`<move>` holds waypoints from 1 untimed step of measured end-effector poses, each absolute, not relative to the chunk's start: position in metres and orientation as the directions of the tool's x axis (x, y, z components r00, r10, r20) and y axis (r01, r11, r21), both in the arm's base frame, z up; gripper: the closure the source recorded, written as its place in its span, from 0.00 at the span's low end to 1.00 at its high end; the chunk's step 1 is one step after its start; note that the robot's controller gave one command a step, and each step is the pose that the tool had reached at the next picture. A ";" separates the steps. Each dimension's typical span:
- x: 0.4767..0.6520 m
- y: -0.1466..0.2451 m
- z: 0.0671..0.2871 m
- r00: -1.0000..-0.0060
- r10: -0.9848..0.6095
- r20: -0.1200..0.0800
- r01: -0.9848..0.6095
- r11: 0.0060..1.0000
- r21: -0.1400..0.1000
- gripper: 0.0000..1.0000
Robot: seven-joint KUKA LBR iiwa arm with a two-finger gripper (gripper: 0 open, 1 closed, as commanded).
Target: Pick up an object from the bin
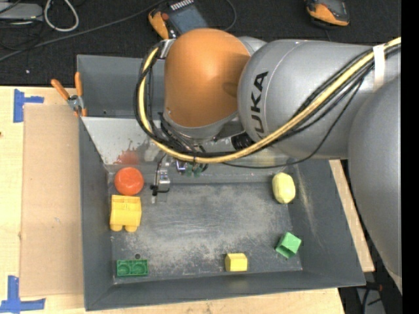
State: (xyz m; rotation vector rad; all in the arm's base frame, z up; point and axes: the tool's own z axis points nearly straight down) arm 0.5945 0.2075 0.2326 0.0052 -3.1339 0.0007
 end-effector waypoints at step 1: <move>0.596 0.206 0.237 -1.000 0.001 0.000 0.001 1.000 0.001 0.00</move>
Offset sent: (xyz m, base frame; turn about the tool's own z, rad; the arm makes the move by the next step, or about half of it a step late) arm -0.0282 0.0359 -0.1626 -0.6302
